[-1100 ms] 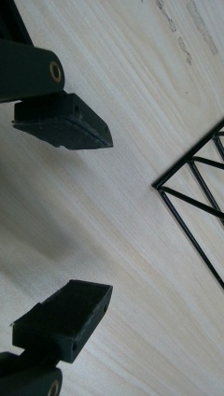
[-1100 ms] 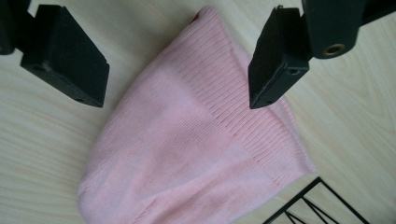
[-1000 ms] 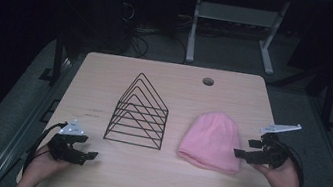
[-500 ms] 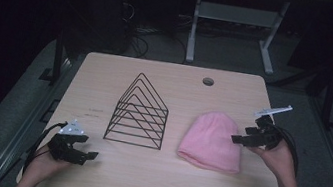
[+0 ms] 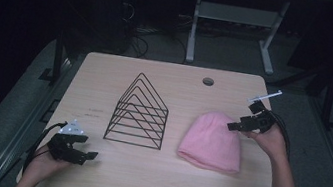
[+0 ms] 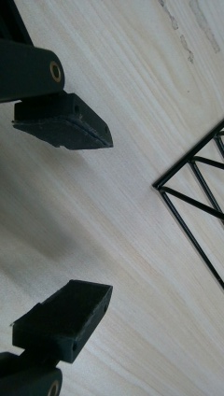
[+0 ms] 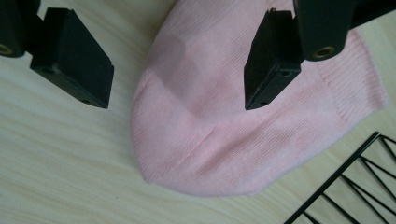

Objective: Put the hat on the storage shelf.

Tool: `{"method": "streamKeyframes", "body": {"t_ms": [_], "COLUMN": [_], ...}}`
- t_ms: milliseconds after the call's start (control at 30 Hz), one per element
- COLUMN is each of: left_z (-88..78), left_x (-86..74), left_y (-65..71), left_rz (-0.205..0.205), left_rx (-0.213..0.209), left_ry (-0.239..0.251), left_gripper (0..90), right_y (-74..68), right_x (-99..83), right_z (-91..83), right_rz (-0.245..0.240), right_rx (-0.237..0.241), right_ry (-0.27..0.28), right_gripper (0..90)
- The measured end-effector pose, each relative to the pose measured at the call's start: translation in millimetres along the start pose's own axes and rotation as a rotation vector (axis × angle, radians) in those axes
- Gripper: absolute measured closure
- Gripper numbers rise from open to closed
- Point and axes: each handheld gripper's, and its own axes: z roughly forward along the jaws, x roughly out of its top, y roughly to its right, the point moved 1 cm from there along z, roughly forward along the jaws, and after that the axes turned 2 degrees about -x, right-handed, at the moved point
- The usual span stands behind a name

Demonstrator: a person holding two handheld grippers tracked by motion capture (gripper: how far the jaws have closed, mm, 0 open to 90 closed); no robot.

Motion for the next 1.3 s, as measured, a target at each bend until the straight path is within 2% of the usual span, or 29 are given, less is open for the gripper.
{"method": "streamKeyframes", "body": {"t_ms": [200,400,433,567,667,767,1000,1300], "left_z": [0.3,0.5,0.5,-0.4,0.0,-0.3,-0.1,-1.0], "left_x": [-0.5,-0.9,-1.1,-1.8,-2.3,-2.1,-2.1,-1.8], "left_y": [-0.6,-1.9,-2.3,-4.3,-3.9,-4.5,-3.8,-4.6], "left_rz": [-0.005,-0.003,-0.004,0.000,-0.010,-0.003,-0.008,-0.003], "left_rx": [0.000,-0.002,-0.003,-0.003,-0.006,-0.007,-0.007,-0.007], "left_ry": [-0.006,-0.009,-0.010,-0.013,-0.014,-0.014,-0.015,-0.015], "left_gripper": [24.3,24.3,24.3,24.3,24.3,24.3,24.3,24.3], "right_y": [5.4,12.1,15.0,16.3,17.9,17.7,20.0,18.8], "right_x": [7.6,11.4,10.9,10.4,9.2,8.9,6.4,0.1], "right_z": [11.6,26.3,31.7,37.6,47.3,51.1,54.5,54.9], "right_rz": [0.016,0.038,0.053,0.061,0.069,0.077,0.097,0.138], "right_rx": [0.001,0.015,0.011,0.024,0.051,0.062,0.088,0.169], "right_ry": [-0.037,-0.060,-0.082,-0.096,-0.134,-0.143,-0.140,-0.102], "right_gripper": [25.7,32.3,35.3,39.4,43.5,46.6,50.3,73.0]}}
